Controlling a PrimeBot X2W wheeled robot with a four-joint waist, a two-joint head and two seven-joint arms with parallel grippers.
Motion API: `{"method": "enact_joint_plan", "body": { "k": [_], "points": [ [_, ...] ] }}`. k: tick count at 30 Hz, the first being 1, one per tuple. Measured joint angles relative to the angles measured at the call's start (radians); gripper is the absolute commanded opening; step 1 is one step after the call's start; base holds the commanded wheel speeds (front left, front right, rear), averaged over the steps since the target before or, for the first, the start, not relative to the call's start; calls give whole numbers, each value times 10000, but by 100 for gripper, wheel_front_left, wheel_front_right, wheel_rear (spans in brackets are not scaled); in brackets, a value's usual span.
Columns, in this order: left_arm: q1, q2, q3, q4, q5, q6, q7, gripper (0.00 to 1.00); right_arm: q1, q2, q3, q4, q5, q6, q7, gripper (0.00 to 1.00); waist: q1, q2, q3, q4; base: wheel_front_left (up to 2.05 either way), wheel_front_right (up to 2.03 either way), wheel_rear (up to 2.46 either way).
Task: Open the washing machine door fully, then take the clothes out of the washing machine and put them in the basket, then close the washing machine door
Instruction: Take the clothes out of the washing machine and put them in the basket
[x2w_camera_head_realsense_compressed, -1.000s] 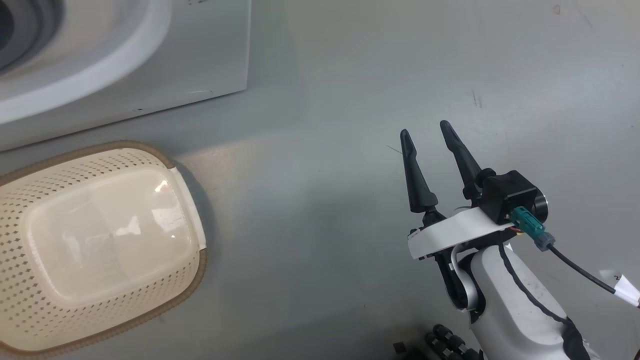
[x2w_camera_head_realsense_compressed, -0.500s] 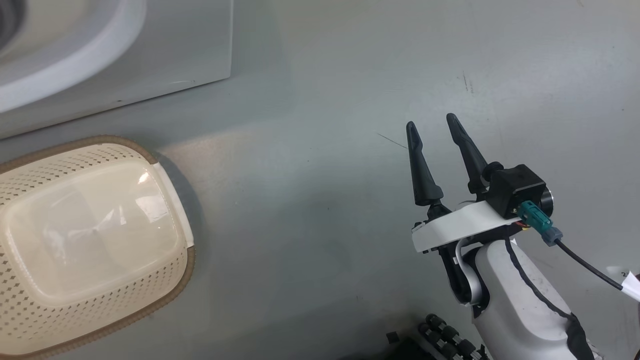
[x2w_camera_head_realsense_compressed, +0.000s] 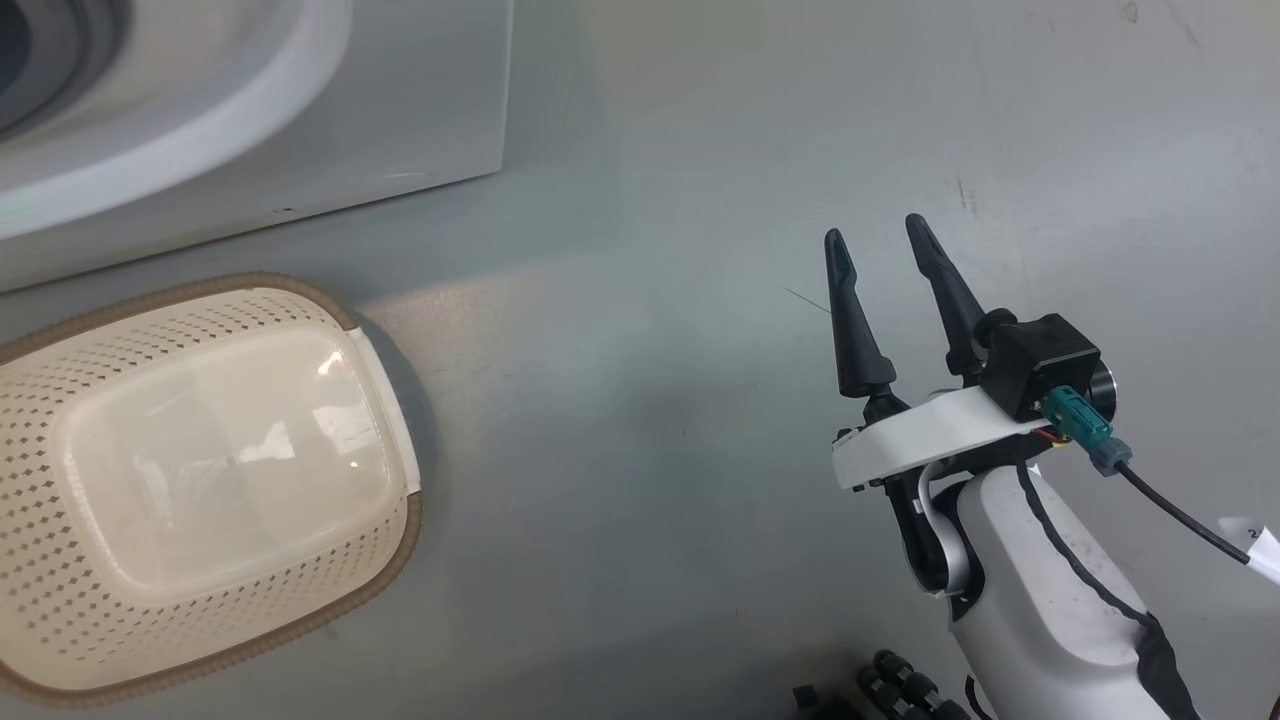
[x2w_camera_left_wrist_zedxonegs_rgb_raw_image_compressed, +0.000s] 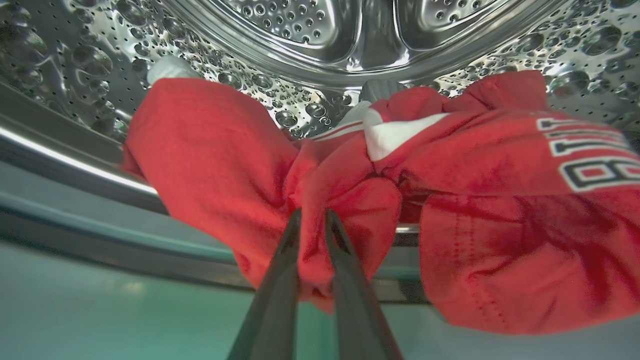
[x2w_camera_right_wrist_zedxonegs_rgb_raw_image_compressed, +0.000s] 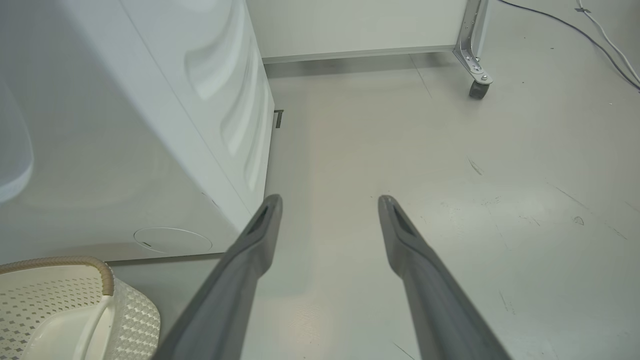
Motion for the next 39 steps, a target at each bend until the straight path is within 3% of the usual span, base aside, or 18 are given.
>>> {"method": "enact_joint_plan", "body": {
  "k": [11, 24, 39],
  "points": [
    [23, -529, -182, 435, 2, -130, -1078, 0, 1, -4, -199, 242, -21, 0, 0, 100, 0, 0, -626, 266, 0, 0, 0],
    [1098, -1185, -278, 1275, -98, -604, -2336, 0, 158, -8, -571, 786, -190, 0, 0, 100, -1, 0, -1714, 866, 0, 0, 0],
    [2982, -2171, -449, 1808, -272, -986, -2673, 0, 760, -10, -662, 1200, -245, 0, 0, 100, -1, 0, -3151, 1632, 0, 0, 0]
  ]
}}
